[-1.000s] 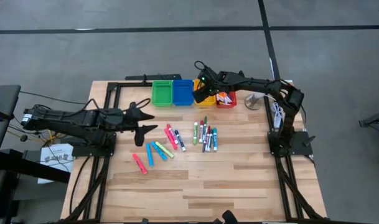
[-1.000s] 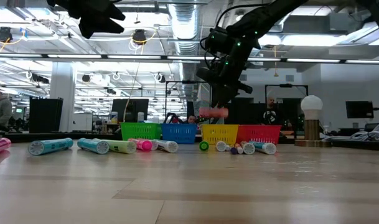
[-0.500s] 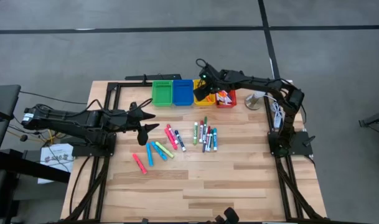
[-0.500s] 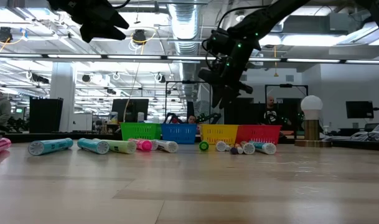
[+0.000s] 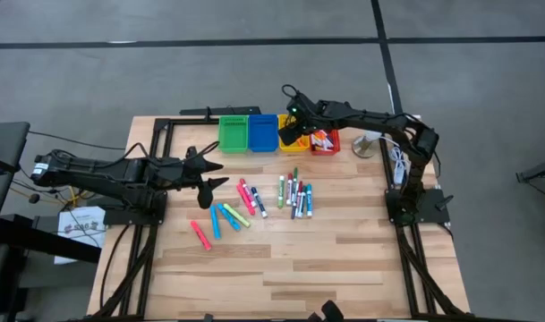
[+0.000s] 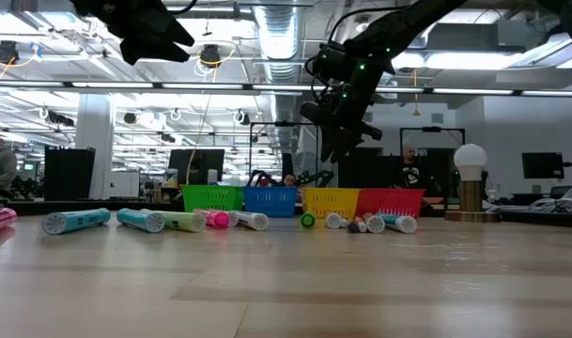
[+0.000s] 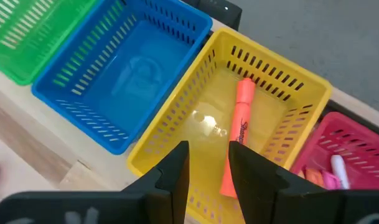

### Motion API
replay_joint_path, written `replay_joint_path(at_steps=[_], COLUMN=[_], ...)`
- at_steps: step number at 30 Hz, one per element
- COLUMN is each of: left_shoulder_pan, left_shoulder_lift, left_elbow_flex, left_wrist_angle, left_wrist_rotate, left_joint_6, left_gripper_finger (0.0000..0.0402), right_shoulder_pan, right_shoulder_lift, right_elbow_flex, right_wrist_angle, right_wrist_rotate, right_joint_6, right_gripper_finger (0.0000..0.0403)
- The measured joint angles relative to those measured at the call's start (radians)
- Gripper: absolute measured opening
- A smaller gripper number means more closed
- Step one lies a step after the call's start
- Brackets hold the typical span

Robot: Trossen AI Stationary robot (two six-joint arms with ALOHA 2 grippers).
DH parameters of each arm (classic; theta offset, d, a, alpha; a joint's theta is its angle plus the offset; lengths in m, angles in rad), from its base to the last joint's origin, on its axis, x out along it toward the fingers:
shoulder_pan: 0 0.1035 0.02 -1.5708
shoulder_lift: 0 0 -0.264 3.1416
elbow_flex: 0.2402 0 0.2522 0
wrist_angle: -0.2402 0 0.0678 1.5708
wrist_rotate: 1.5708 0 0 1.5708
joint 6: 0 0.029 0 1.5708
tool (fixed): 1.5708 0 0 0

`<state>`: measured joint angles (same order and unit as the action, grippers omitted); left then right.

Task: Pick & Place Markers
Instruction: Put the right pink highlighter into the yellow basket

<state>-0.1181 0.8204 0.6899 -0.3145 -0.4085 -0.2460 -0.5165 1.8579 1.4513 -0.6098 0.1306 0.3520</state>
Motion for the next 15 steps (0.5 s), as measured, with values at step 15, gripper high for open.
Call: replay_joint_path(at_steps=[15], left_shoulder_pan=[0.317], left_shoulder_lift=[0.205], left_elbow_flex=[0.001], left_wrist_angle=[-0.015], left_wrist_rotate=[0.649], left_joint_6=[0.179], left_gripper_finger=[0.0208], right_shoulder_pan=[0.171], right_shoulder_lift=[-0.278], right_elbow_flex=[0.0], right_wrist_angle=[-0.232], right_wrist_rotate=[-0.001], right_joint_6=[-0.282], right_gripper_finger=[0.0102])
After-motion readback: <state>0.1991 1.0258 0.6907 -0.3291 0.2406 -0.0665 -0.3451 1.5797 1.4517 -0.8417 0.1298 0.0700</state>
